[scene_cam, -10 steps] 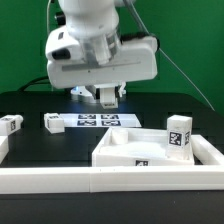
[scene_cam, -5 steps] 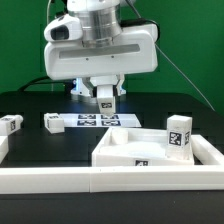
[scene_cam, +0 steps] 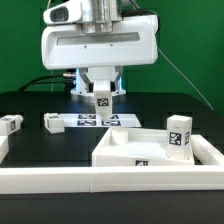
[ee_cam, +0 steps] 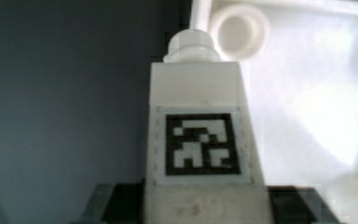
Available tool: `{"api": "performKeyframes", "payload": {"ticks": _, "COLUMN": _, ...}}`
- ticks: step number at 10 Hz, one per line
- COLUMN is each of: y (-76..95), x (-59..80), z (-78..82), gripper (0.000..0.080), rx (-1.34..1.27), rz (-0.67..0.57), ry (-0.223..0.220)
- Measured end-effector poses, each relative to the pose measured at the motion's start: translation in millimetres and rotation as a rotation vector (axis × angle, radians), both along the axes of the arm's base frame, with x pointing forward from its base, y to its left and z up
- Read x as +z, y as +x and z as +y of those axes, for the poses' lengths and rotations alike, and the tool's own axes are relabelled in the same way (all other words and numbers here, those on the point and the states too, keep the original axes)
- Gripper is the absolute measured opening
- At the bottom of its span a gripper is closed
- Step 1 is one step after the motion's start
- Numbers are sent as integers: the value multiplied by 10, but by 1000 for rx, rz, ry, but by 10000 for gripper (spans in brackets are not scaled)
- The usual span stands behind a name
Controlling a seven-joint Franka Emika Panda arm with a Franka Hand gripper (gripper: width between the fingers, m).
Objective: Assemble square table
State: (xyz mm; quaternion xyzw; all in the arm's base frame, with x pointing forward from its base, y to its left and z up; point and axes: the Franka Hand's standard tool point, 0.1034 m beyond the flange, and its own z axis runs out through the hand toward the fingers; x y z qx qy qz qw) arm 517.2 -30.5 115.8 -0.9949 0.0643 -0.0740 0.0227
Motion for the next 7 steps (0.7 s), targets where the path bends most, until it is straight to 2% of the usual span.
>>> {"api": "performKeyframes", "payload": {"ticks": 2, "y": 7, "x": 1, "z": -82, "gripper": 290, "rx": -13, "rz": -138, "ry": -56}}
{"api": "performKeyframes", "payload": {"ticks": 4, "y": 3, "x": 23, "z": -181, "gripper": 290, "rx": -17, "rz": -280, "ry": -130}}
{"api": "performKeyframes", "payload": {"ticks": 6, "y": 57, "x": 7, "z": -214, "gripper": 290, "rx": -15, "rz": -335, "ry": -161}}
{"api": "performKeyframes", "payload": {"ticks": 7, "y": 117, "x": 8, "z": -164, "gripper": 290, "rx": -8, "rz": -320, "ry": -148}}
